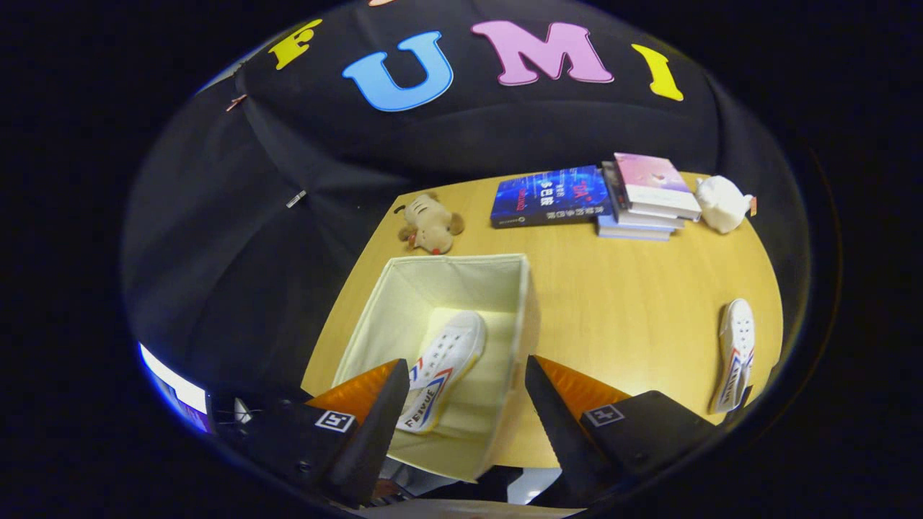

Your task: Open the storage box then place both shoes into the box .Put the left shoe in first, then the right shoe, with the right side of both shoes facing outward in a uniform manner.

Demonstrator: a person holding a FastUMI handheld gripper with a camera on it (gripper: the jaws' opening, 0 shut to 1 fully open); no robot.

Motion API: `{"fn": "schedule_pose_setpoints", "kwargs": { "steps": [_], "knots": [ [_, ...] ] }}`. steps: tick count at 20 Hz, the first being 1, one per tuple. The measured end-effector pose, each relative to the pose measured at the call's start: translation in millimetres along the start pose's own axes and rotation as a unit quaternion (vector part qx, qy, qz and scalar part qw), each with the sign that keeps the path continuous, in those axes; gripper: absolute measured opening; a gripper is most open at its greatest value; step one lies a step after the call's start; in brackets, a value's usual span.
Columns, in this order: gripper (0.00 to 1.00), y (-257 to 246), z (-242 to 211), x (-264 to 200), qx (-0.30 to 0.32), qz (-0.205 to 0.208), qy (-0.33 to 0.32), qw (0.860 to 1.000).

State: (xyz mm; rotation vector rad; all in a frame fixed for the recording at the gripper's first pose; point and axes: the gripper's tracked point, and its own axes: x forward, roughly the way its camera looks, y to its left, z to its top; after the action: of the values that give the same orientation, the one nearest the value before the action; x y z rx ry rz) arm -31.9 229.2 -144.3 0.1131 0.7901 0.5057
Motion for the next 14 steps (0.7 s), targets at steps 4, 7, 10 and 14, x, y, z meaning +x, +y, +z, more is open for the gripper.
{"fn": "schedule_pose_setpoints", "kwargs": {
  "steps": [4, 7, 10, 14],
  "knots": [
    [0.99, -94.2, 9.9, -41.7, -0.028, -0.054, -0.02, 0.998],
    [0.99, -165.0, 7.9, -63.2, -0.026, -0.094, -0.022, 0.995],
    [0.99, -230.0, -3.8, -77.7, -0.009, -0.121, -0.015, 0.992],
    [0.99, -312.0, -34.8, -82.4, -0.007, -0.158, 0.014, 0.987]
  ]
}}
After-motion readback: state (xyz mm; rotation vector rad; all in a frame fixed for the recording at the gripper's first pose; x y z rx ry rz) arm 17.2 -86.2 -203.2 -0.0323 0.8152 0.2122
